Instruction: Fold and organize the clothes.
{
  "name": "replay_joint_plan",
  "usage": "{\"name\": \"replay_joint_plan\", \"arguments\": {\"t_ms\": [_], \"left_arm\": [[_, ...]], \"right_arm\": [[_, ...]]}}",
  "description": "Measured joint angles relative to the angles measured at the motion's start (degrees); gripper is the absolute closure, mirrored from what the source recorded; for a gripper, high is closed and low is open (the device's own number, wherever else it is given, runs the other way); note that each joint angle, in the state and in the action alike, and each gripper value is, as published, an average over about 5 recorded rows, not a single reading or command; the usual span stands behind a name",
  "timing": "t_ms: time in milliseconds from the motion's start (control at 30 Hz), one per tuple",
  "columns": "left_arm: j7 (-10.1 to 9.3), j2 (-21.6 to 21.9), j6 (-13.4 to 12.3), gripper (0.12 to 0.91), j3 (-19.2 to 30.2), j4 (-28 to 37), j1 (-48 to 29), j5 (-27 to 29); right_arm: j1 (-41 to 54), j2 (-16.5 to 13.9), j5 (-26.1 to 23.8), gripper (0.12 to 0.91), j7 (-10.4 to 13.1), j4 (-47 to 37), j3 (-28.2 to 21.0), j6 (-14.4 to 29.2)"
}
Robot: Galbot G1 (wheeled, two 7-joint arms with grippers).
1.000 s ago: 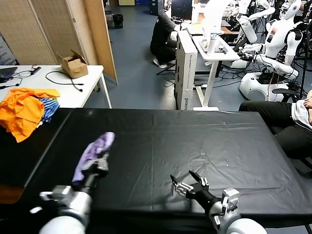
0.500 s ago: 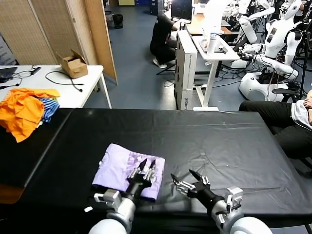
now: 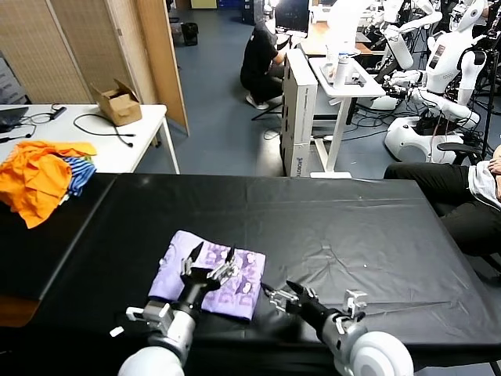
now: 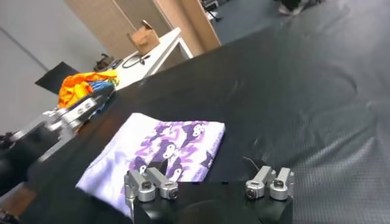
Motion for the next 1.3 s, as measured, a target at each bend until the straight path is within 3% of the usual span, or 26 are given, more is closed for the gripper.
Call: {"name": "replay_joint_plan", "arguments": {"t_ms": [100, 433, 667, 833, 1133, 1300], "left_arm": [[-0.02, -0.43, -0.38, 0.123, -0.36, 0.28, 0.16, 0.42], [-0.17, -0.35, -1.01, 0.123, -3.05, -0.2, 0.22, -0.13], [-0.22, -0.08, -1.32, 0.123, -4.7, -0.6, 0.79, -0.32], [-0.23, -0.2, -1.52, 0.123, -5.44, -0.61, 0.78, -0.52], [-0.35, -0.02, -1.77, 0.123, -7.81, -0.49, 0.75, -1.84], [-0.35, -0.34, -1.86, 0.123, -8.03, -0.4, 0.83, -1.9]], "right_arm": [[1.46, 0.64, 0.07, 0.151, 0.58, -1.75, -1.09, 0.01], [4.13, 3.03, -1.36, 0.523, 1.26, -4.71, -4.79, -0.07], [5.07, 3.74, -1.59, 0.658, 1.25, -5.88, -6.25, -0.42], [5.96, 2.97, -1.08, 0.86, 1.22, -6.51, -5.7, -1.01], [6.79, -1.25, 0.3, 0.885, 1.45, -5.84, -2.35, -3.67], [7.28, -3.96, -1.76, 0.885, 1.29, -6.31, -0.27, -4.63]]}}
